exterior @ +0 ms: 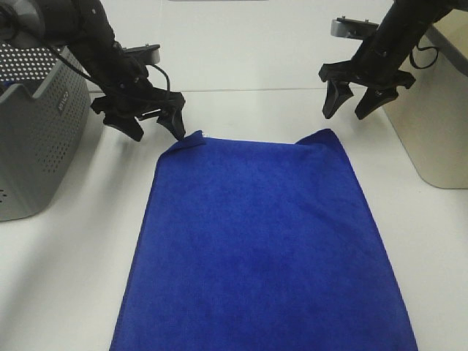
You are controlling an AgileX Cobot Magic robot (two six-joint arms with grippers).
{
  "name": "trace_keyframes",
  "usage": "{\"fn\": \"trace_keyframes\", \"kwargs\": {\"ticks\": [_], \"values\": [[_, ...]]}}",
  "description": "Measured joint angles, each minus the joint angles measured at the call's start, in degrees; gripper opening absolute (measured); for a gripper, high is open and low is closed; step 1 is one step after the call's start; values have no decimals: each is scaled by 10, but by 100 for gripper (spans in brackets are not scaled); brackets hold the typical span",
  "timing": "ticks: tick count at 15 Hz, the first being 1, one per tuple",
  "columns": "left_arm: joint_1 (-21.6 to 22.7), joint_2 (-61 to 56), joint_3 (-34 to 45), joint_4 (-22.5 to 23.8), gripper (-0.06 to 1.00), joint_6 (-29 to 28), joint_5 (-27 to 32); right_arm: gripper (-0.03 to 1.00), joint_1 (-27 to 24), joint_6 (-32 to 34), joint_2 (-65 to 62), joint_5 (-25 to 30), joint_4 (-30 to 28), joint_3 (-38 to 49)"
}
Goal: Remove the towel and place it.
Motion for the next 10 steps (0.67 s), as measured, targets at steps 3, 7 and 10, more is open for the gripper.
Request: {"fn": "trace_keyframes", "kwargs": {"ticks": [3, 7, 10], "values": [[0, 17, -7, -12, 81, -1, 2, 67, 0, 0, 23, -7, -1, 0], [0, 28, -7, -15, 81, 6, 5, 67, 0, 0, 43, -24, -2, 0], [0, 29, -7, -17, 81, 7, -1, 67, 0, 0, 57, -30, -2, 0]]}}
